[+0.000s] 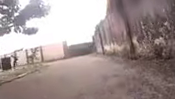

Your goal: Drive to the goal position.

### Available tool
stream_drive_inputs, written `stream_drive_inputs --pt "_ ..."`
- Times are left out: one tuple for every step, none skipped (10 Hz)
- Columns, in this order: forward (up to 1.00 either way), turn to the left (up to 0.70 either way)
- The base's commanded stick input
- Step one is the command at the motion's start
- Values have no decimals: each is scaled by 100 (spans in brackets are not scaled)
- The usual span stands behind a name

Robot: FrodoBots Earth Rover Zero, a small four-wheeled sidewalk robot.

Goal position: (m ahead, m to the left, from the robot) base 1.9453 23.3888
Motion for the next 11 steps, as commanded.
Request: stream_drive_inputs --pt "70 35" --pt "70 35" --pt "70 35" --pt "70 33" --pt "70 11" --pt "70 0" --pt "70 0" --pt "70 0" --pt "70 0" --pt "70 0" --pt "70 0"
